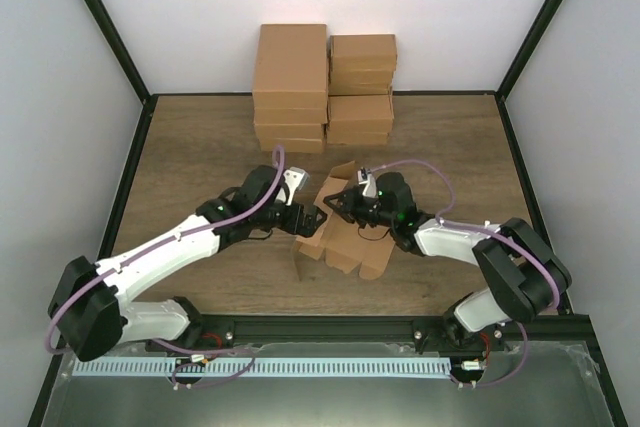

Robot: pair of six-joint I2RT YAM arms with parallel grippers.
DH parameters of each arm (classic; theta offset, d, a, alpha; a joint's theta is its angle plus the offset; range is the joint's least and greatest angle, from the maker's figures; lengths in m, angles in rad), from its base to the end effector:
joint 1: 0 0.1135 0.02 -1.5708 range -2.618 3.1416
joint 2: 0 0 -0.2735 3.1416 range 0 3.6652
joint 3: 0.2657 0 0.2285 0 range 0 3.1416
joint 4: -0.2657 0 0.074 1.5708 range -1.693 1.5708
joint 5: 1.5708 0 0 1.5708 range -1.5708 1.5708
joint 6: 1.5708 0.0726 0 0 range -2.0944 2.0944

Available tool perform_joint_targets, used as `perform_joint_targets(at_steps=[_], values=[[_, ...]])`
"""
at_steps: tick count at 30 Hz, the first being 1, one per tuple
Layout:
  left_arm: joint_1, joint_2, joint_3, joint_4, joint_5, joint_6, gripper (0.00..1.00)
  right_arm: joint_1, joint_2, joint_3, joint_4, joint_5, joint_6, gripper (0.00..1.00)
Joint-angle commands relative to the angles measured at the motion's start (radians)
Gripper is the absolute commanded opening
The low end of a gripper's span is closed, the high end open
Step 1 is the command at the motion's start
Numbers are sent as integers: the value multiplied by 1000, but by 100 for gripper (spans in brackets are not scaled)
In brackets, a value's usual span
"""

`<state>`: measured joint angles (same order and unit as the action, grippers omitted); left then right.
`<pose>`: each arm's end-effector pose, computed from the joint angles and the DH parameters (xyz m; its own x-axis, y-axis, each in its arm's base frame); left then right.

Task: Fold the paper box

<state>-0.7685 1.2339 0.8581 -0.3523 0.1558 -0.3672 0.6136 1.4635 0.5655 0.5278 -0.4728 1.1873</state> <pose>0.1830 -0.1926 0.2495 -0.7229 0.2056 -0.6596 0.5468 0.7538 -0.3643 0.2297 0.2022 0.2002 -0.9080 0.3704 -0.1960 -0.0474 0.3741 0.9262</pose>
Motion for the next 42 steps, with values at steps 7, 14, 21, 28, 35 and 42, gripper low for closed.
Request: perform_joint_targets(at_steps=[7,14,21,28,35,42], values=[[15,128,97,-67,97,47,93,8,41,15,33,-28,-37,5],[21,201,130,-94,70,47,87,8,48,14,27,-23,-46,6],[27,226,131,-87,71,46,85,8,87,5,48,-34,-52,6],[26,240,127,-82,94,53,84,8,116,-3,80,-45,-58,9],[28,270,130,-79,109,54,82,8,111,-14,90,-49,-63,10],[27,263,133,-77,120,55,82,8,97,-17,80,-44,-76,11]])
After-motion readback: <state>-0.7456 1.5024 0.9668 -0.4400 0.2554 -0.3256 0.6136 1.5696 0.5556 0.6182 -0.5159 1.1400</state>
